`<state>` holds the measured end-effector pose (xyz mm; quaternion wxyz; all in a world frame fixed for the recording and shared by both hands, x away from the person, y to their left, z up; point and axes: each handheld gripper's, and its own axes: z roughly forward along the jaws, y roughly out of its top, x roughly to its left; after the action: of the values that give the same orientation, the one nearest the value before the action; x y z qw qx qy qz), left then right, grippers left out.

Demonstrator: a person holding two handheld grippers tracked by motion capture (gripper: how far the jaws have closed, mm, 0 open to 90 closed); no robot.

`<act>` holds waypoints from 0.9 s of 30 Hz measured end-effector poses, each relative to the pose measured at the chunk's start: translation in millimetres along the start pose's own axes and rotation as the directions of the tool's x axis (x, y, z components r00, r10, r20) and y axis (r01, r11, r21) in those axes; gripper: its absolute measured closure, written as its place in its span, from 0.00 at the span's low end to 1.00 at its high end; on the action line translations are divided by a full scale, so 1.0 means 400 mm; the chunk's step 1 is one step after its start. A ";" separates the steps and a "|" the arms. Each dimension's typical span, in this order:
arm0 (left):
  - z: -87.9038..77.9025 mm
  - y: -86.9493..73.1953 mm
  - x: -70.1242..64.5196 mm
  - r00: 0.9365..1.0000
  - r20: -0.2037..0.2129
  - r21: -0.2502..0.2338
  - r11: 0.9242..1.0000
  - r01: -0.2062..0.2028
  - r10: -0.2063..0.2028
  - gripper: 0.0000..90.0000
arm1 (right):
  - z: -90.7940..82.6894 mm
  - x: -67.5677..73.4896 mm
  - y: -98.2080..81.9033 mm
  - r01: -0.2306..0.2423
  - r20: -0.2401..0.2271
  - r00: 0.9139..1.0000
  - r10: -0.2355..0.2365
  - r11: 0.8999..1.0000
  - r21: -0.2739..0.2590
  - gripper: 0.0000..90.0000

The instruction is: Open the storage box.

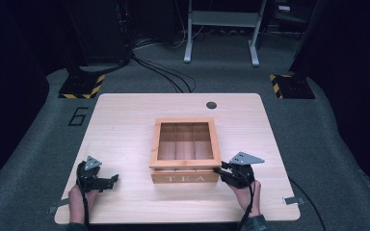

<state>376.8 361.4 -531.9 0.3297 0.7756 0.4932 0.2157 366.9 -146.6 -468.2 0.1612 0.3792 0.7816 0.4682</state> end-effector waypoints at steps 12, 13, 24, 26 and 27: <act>0.000 0.000 0.000 1.000 0.000 0.001 1.000 0.000 0.000 0.01 | -0.021 0.009 -0.059 -0.026 0.002 1.000 0.026 0.998 0.051 0.74; 0.000 0.000 0.000 1.000 0.000 0.001 1.000 0.000 0.000 0.01 | -0.025 0.004 -0.066 -0.035 0.008 0.999 0.034 0.998 0.049 0.73; 0.000 0.000 0.000 1.000 -0.001 -0.001 1.000 -0.001 0.001 0.01 | -0.095 -0.071 -0.190 -0.155 0.173 0.976 0.136 0.982 0.103 0.36; 0.000 0.000 0.000 1.000 0.000 -0.001 1.000 -0.001 0.001 0.01 | -0.119 -0.091 -0.208 -0.170 0.216 0.965 0.146 0.980 0.100 0.32; 0.000 0.000 0.000 1.000 0.000 0.000 1.000 0.000 0.000 0.01 | -0.130 -0.101 -0.214 -0.179 0.225 0.962 0.153 0.979 0.101 0.29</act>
<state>376.8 361.4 -531.9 0.3298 0.7756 0.4932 0.2155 324.4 -231.6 -519.0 0.1823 0.5011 0.7517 0.3880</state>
